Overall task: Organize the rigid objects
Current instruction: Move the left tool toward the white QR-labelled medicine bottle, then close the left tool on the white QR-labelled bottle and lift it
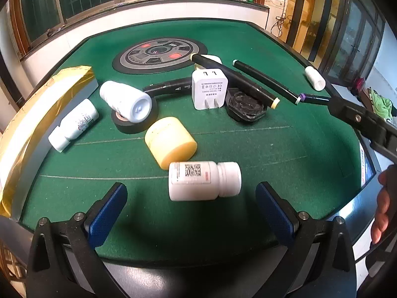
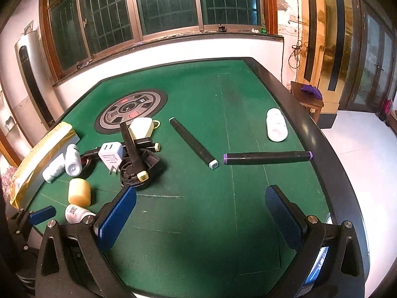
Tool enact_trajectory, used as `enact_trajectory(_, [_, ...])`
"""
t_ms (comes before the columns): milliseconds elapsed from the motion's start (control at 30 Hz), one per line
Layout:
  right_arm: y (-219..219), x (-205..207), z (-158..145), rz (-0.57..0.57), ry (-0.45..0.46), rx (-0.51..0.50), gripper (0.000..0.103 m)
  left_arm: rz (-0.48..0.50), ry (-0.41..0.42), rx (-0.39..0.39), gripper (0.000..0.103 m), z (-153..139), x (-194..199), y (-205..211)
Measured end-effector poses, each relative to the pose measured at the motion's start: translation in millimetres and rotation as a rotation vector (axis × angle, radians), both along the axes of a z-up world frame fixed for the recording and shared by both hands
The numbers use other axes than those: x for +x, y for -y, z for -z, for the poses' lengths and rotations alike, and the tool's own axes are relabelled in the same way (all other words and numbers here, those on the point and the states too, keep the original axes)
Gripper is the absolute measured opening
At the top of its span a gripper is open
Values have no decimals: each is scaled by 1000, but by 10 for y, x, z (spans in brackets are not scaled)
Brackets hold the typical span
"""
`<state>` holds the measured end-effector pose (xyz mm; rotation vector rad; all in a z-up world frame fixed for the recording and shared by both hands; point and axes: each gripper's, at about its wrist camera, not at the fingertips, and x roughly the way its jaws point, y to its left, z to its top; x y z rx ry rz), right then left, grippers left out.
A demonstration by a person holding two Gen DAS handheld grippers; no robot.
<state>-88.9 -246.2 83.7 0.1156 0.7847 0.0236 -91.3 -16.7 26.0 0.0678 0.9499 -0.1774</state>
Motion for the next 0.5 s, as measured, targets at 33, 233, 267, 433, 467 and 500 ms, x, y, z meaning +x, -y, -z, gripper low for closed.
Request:
enact_trajectory(33, [-7,-5,-4,-1,2,-1,102,-3,6,2,103,-9,10,-1])
enact_trajectory(233, [-63,37,-3,-12,-4,-8,102,-12,5,0,103,-17,62,-34])
enact_trajectory(267, [-71,44,0,-14,-7,-7,102,-14,1,-1,103,-11,71,-36])
enact_trajectory(433, [-120,83,35,-23,-21,-13,102,-10,-20,0,103,63,96,-36])
enact_trajectory(467, [-123,90,44,-24,-23,-14,102,-9,-22,2,103,74,106,-38])
enact_trajectory(500, [-123,98,55,-25,-27,-14,102,-9,-24,5,103,83,112,-38])
